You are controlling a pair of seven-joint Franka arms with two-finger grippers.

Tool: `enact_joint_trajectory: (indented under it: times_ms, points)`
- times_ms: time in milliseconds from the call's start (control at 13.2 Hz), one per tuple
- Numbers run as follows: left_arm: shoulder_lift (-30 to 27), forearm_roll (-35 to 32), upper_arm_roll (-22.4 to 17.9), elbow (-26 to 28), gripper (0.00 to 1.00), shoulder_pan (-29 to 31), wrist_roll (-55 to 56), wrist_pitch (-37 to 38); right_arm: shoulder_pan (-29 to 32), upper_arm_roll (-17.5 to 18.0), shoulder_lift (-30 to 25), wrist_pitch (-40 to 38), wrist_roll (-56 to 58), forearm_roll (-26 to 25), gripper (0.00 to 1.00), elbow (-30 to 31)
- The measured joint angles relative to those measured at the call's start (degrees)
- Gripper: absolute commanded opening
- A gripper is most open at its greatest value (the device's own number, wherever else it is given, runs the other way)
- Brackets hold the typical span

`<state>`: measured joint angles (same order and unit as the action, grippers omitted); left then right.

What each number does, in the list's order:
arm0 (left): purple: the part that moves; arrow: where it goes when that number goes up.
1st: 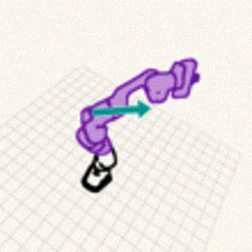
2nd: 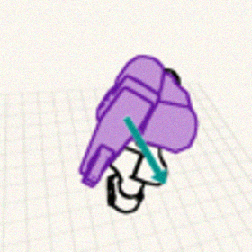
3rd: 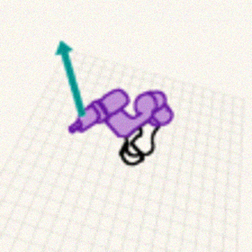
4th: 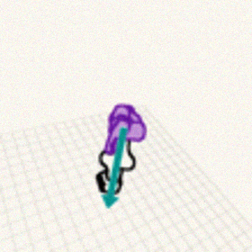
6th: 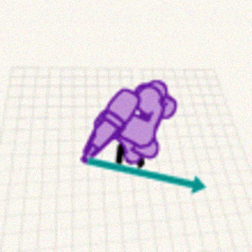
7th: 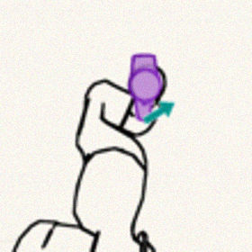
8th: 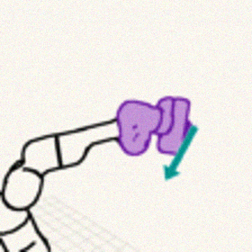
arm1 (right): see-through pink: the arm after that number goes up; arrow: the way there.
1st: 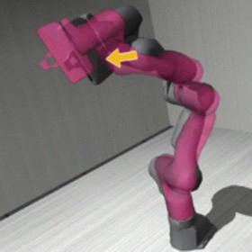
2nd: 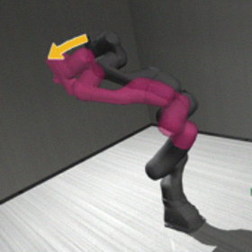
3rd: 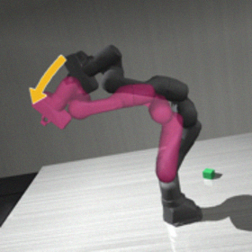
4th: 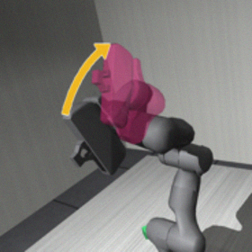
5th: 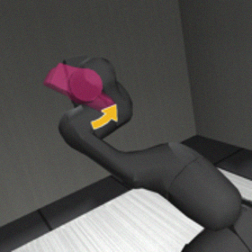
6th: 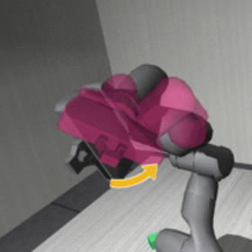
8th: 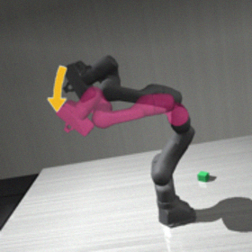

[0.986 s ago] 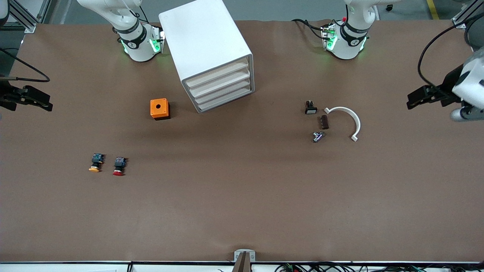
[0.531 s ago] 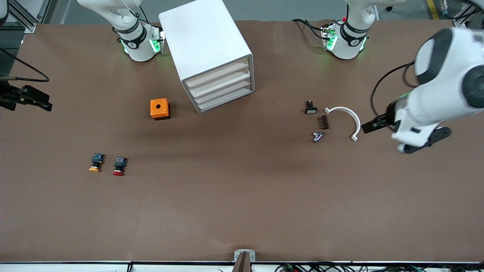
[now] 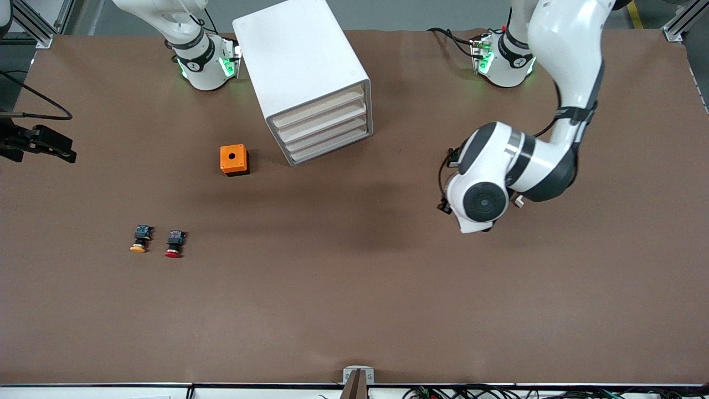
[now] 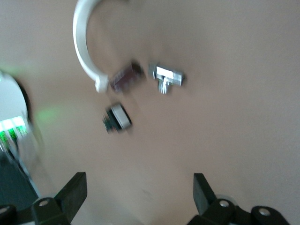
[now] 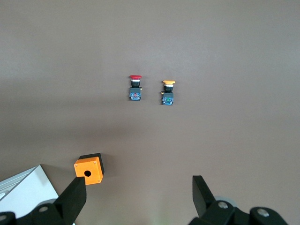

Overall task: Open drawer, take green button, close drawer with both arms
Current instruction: 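Reach the left gripper to the white cabinet's drawer handle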

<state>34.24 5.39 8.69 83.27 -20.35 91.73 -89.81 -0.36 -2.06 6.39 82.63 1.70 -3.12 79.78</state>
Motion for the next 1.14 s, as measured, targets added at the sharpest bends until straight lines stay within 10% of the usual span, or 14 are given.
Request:
enact_joint_trajectory:
  times_ms: [986,1137]
  points:
    - [8.74,40.34,-0.2,-0.68,1.0,-6.9,30.43,-11.66,0.0,0.06,0.0,-0.01,0.0,0.0,1.0,0.0]
    - [10.73,43.19,-0.08,-0.65,0.83,-7.27,33.68,-11.59,0.0,0.07,0.0,-0.01,0.0,0.0,1.0,-0.01]
